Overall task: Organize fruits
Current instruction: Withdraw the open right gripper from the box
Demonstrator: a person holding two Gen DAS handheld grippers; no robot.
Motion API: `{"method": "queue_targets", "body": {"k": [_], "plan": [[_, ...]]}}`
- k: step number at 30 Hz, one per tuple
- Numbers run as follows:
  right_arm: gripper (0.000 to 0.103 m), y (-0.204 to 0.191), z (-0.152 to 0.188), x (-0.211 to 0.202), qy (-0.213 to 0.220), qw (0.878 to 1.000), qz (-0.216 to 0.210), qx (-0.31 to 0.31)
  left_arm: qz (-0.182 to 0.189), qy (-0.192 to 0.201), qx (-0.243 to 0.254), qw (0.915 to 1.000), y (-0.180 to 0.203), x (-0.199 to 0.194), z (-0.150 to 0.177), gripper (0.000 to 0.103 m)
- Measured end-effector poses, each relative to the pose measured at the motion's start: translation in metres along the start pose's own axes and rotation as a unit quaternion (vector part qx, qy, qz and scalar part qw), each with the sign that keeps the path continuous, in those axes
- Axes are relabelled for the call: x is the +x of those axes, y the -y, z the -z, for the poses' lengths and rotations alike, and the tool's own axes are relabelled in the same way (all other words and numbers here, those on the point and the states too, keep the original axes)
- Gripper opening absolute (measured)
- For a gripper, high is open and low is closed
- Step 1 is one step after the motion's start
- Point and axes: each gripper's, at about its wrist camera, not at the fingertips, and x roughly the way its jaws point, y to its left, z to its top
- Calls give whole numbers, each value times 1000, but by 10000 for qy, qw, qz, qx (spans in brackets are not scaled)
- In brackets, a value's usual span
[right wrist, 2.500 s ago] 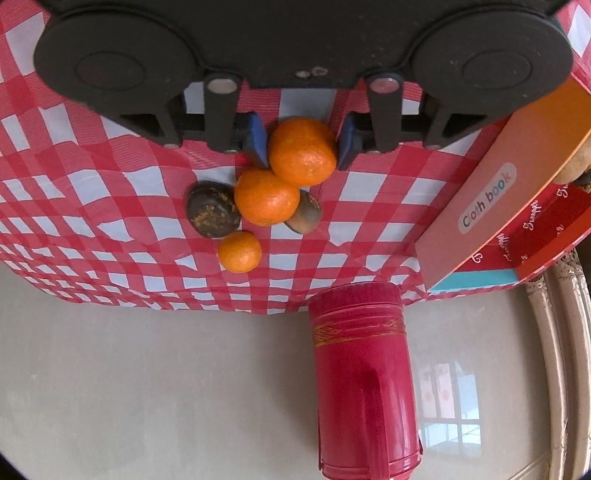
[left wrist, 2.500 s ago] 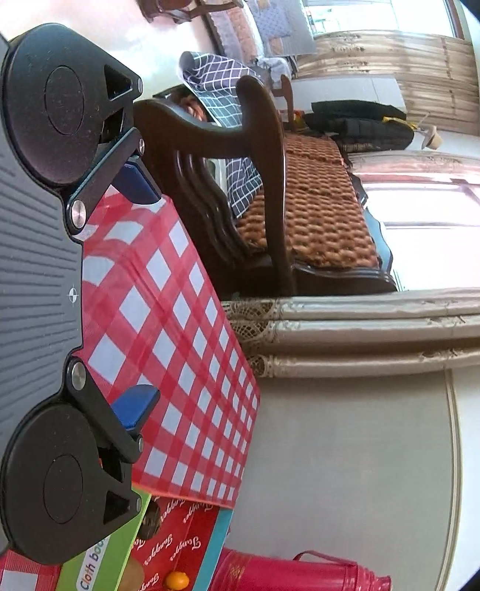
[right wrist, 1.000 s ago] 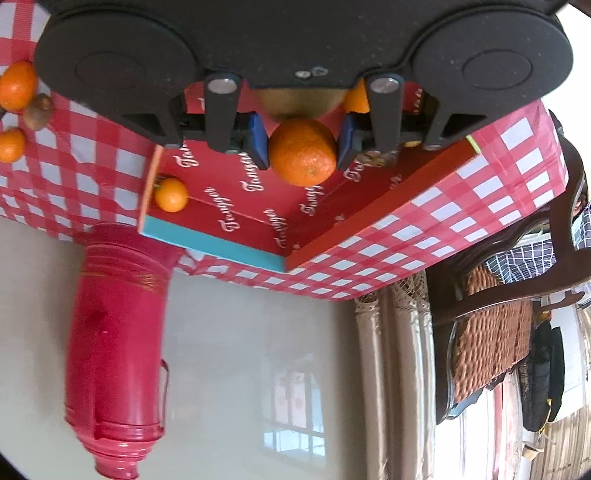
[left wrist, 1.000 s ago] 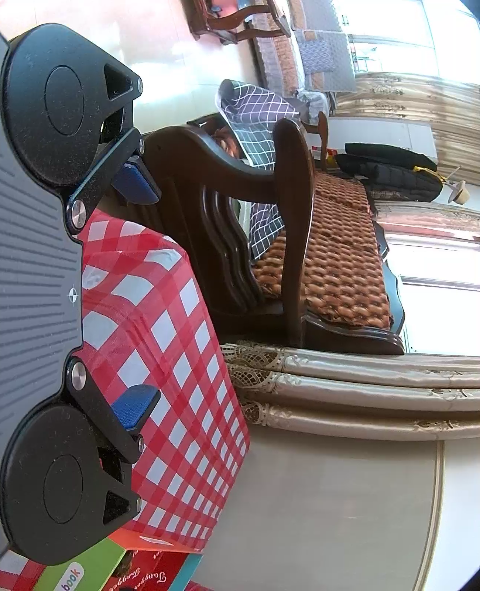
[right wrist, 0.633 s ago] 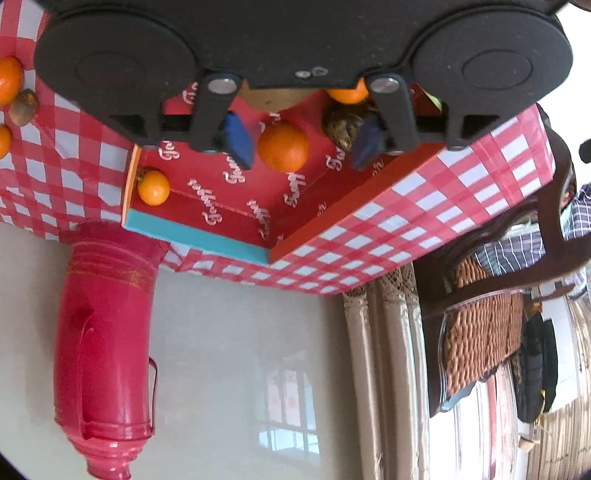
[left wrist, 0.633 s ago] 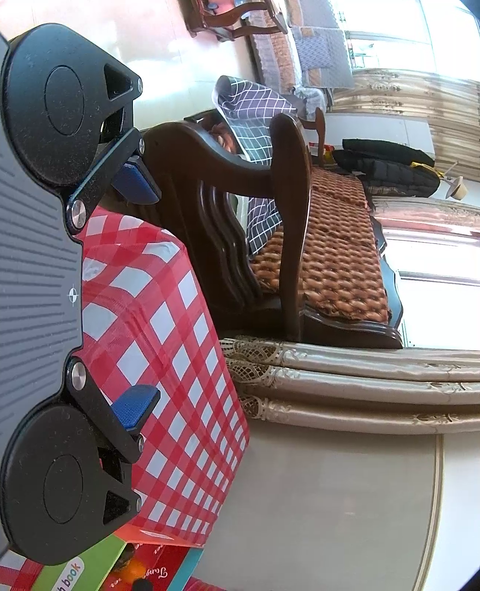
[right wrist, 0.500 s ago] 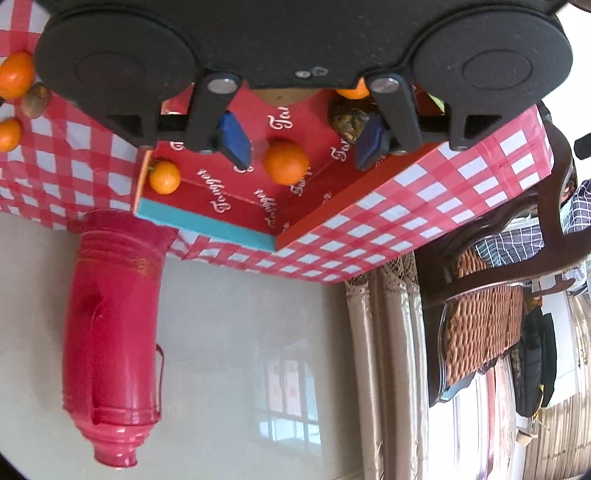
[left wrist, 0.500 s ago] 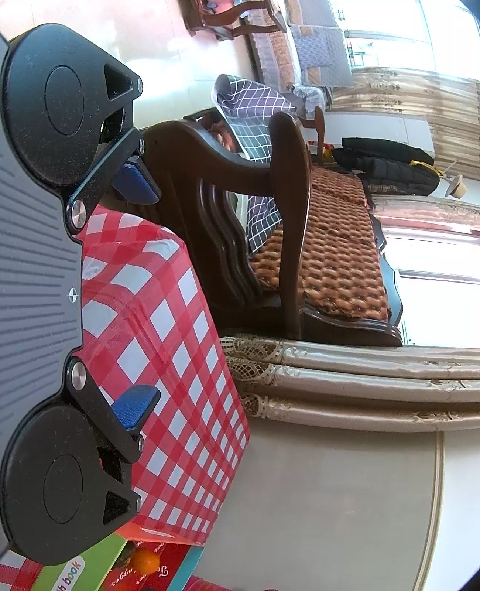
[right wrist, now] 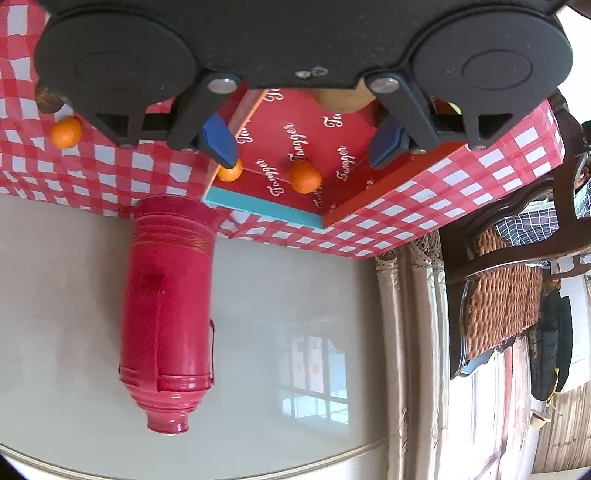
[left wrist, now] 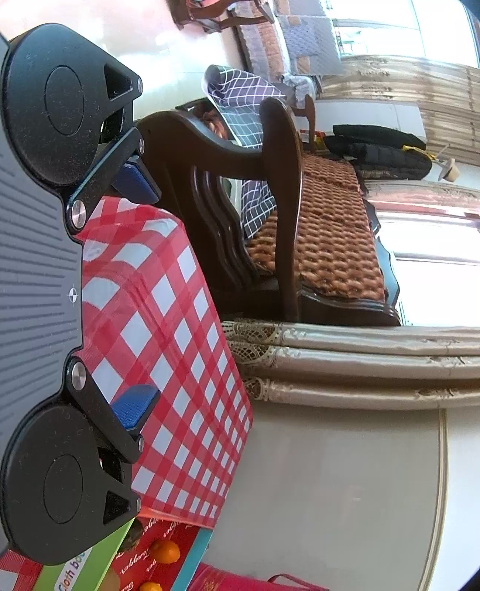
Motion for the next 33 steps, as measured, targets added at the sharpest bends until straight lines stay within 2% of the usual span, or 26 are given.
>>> {"method": "queue_targets", "body": {"k": [6, 12, 14, 22, 26, 33], "plan": [[77, -6, -1, -7, -22, 9998, -187, -80, 53, 37, 88, 9999, 10, -6, 0, 103], [81, -7, 2, -10, -240, 9994, -222, -139, 102, 85, 182, 9997, 19, -12, 1, 103], [87, -3, 4, -16, -185, 9997, -104, -130, 128, 89, 211, 9997, 23, -14, 1, 103], [88, 28, 20, -37, -68, 9992, 406, -19, 254, 155, 487, 9984, 50, -25, 3, 103], [94, 51, 30, -46, 5, 9974, 704, 144, 355, 261, 723, 9964, 70, -35, 6, 103], [95, 93, 48, -59, 204, 9906, 1282, 442, 712, 504, 1153, 9895, 110, -58, 13, 103]]}}
